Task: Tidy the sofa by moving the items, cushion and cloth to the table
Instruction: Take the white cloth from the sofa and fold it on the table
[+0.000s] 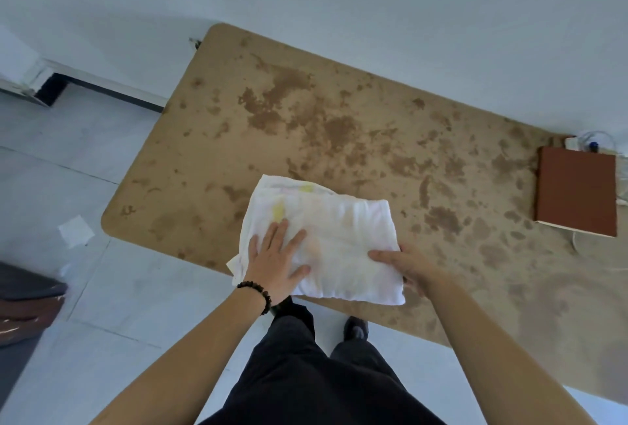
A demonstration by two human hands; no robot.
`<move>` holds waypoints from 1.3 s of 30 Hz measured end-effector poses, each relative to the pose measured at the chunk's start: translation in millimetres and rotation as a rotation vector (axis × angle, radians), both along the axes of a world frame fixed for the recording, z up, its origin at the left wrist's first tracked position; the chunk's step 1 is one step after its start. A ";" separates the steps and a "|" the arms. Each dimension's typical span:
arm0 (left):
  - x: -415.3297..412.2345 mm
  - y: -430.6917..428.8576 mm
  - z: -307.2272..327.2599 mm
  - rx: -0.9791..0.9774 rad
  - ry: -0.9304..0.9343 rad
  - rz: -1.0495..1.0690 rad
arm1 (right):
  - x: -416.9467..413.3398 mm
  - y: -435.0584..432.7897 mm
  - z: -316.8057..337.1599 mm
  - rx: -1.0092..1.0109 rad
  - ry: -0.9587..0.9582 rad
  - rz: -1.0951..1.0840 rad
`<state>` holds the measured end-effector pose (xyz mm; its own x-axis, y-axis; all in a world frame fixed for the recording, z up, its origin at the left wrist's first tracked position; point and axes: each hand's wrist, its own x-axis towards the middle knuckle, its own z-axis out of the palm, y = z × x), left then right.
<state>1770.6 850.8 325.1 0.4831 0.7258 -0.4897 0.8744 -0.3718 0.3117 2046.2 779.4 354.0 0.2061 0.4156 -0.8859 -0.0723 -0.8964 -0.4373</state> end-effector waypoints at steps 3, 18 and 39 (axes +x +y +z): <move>16.4 -35.8 7.4 0.045 -0.083 0.578 | -3.8 -15.4 -3.0 -0.087 0.043 0.036; 42.5 -98.4 -9.7 -0.857 -0.942 1.818 | -25.1 58.3 10.0 0.227 -0.480 0.717; -104.9 -135.9 184.8 -0.236 -1.554 1.526 | -165.8 32.3 104.6 0.309 0.607 0.400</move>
<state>1665.7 714.9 509.9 -0.2550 0.8276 -0.5000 -0.5433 0.3051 0.7822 1880.4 811.7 458.5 -0.4935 0.6018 -0.6279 -0.0759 -0.7490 -0.6582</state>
